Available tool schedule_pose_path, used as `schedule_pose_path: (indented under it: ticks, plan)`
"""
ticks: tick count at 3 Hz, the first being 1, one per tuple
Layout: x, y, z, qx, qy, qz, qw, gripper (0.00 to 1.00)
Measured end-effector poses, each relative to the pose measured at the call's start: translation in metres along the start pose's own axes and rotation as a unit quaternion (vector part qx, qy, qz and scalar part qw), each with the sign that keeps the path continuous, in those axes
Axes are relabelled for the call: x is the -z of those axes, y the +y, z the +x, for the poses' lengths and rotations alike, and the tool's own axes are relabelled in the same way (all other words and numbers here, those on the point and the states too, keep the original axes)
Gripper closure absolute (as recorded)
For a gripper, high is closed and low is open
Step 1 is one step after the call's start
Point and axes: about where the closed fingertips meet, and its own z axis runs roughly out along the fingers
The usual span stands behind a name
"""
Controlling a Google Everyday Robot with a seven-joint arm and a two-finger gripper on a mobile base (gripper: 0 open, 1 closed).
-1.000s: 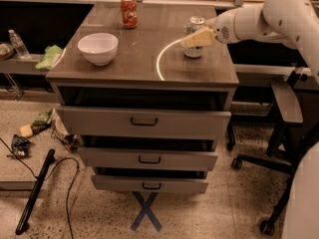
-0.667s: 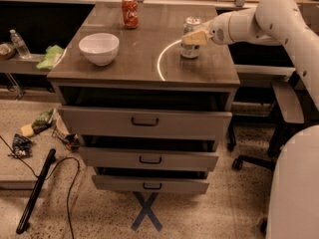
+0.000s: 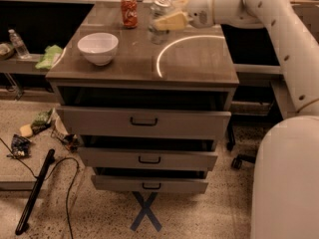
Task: Place 7up can into white bowl
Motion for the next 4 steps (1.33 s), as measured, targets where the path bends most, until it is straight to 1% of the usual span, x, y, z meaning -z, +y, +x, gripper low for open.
schedule_pose_path:
  ticks: [1, 2, 3, 4]
  plan:
    - [-0.025, 0.059, -0.053, 0.017, -0.045, -0.095, 0.9943, 1.00]
    - [-0.030, 0.058, -0.054, 0.013, -0.045, -0.095, 0.9944, 1.00]
    - [-0.049, 0.055, -0.057, -0.001, -0.048, -0.093, 0.9945, 1.00]
    - [-0.086, 0.043, -0.050, -0.031, -0.042, -0.082, 0.9953, 1.00]
